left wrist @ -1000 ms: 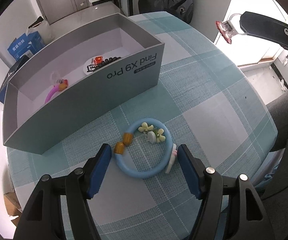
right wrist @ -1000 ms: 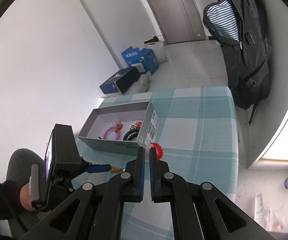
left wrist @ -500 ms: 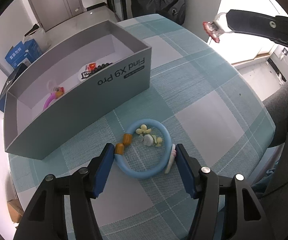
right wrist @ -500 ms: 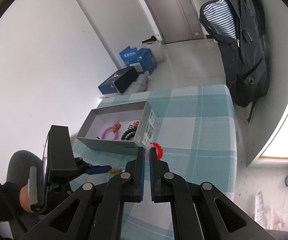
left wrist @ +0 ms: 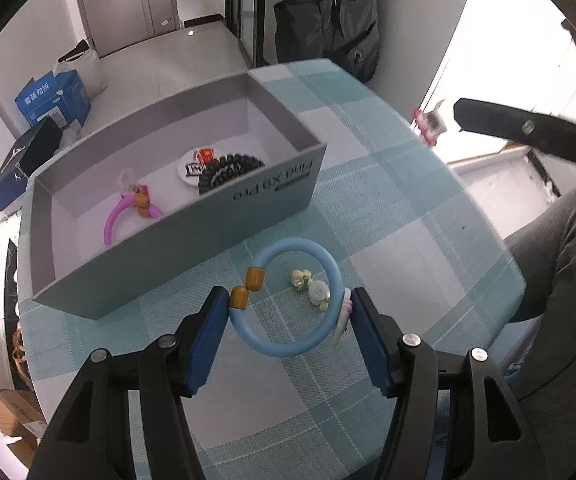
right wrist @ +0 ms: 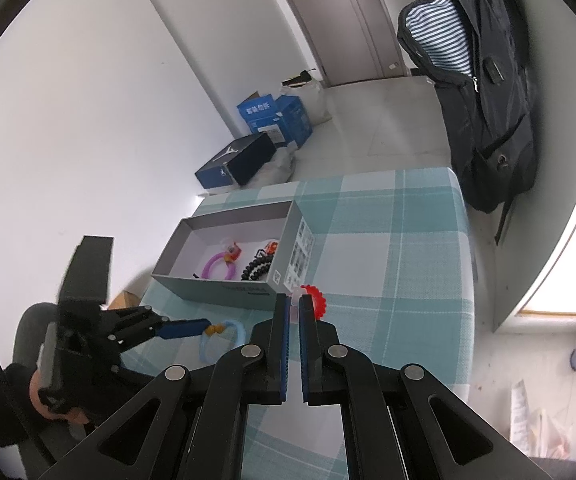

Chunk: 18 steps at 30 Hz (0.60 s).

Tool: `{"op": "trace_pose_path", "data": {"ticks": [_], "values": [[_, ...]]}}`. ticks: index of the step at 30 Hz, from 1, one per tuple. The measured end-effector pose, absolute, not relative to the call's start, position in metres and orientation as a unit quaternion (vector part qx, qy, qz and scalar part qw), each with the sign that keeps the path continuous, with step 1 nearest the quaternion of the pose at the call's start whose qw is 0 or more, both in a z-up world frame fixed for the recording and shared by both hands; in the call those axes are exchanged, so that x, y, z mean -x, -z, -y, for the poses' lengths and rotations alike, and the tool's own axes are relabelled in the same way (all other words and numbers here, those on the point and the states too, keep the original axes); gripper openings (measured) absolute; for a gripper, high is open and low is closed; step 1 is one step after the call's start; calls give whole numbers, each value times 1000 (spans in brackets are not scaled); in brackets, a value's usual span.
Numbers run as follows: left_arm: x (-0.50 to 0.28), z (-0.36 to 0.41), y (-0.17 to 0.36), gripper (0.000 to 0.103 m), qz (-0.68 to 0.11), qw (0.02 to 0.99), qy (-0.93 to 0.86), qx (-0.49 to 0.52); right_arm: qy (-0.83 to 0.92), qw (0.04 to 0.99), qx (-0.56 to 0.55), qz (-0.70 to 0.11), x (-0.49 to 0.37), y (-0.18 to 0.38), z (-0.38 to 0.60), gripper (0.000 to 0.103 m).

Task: Organize jewelry
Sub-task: 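Close the left gripper on the light blue bead ring while the right holds the trinket, then lift the blue ring with the left gripper while the right gripper holds the red trinket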

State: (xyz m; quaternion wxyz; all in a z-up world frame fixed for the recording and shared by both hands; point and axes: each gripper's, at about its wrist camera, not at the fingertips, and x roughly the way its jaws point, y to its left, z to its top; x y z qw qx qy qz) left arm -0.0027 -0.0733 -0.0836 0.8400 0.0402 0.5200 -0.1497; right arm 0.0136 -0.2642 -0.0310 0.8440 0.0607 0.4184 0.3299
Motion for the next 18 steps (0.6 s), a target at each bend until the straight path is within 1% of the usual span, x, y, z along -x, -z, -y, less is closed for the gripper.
{"op": "trace_pose_path", "data": {"ticks": [5,18], "values": [[3,72,69,57,-500,852,154,-26,-338,841,-71,-416,-14,30,265,4],[-5,39,40,57,-462,874,140,57,-371,829,-77,-411,-13,24,239,4]]}}
